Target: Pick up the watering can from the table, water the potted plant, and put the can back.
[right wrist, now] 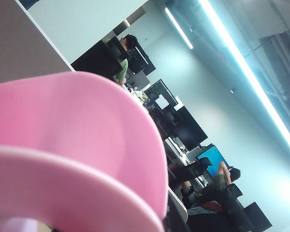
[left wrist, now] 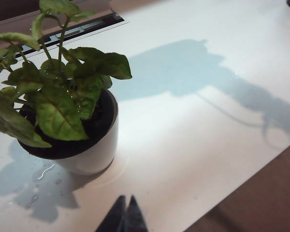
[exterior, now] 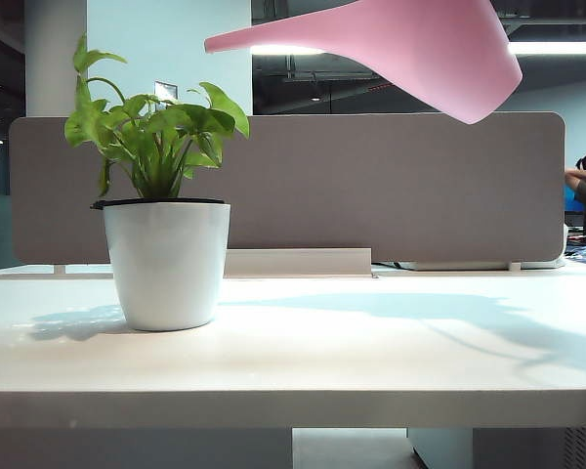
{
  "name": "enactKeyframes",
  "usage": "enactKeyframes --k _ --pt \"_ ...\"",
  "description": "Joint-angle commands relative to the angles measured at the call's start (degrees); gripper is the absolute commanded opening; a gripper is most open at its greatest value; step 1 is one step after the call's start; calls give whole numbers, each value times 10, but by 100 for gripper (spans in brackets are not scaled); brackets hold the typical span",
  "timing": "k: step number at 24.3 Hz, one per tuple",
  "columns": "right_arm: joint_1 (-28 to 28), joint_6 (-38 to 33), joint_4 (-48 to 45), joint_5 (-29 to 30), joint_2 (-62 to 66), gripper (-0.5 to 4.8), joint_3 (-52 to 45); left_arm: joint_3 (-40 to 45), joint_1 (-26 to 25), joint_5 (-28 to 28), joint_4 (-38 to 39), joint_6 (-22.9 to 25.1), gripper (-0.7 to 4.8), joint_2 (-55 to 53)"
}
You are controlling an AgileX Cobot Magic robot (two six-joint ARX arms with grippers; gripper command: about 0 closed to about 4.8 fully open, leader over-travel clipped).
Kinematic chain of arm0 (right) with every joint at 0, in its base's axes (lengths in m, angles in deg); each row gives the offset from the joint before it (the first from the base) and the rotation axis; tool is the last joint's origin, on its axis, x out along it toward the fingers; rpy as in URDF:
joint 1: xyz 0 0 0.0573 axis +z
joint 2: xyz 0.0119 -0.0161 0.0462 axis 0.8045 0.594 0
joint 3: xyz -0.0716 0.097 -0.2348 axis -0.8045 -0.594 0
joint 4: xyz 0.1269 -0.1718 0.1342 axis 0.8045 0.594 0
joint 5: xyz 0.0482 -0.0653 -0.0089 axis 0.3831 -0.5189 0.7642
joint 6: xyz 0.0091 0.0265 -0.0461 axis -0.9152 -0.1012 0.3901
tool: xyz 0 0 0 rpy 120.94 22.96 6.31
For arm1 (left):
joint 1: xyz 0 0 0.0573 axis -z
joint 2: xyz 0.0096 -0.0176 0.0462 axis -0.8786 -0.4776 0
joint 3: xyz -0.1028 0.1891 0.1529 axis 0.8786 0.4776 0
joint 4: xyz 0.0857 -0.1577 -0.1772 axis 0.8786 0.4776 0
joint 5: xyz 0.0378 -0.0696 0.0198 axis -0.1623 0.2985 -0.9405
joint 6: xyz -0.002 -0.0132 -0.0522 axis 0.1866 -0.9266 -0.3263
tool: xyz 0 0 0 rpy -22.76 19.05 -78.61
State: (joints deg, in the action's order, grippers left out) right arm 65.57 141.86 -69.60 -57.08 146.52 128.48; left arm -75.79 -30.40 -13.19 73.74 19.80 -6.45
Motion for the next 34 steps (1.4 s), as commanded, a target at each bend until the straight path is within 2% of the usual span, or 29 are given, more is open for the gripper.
enactKeyframes --k 1,8,14,28,31,33,34 --pt "13 9 -43 2 -10 -4 9 0 1 1 -6 0 4 1" --pt "42 61 -40 -2 -9 -4 8 0 1 0 -6 0 4 1" --pt "44 100 -39 -3 -9 -4 9 0 1 0 -6 0 4 1" --pt "44 101 -35 -9 -9 -4 8 0 1 1 -6 0 4 1" --pt "44 83 -12 -23 -9 -4 8 0 1 0 -6 0 4 1" --pt "44 23 29 -37 -9 -4 8 0 1 1 -6 0 4 1" --pt "40 -37 64 -37 -8 -5 1 0 1 1 -6 0 4 1"
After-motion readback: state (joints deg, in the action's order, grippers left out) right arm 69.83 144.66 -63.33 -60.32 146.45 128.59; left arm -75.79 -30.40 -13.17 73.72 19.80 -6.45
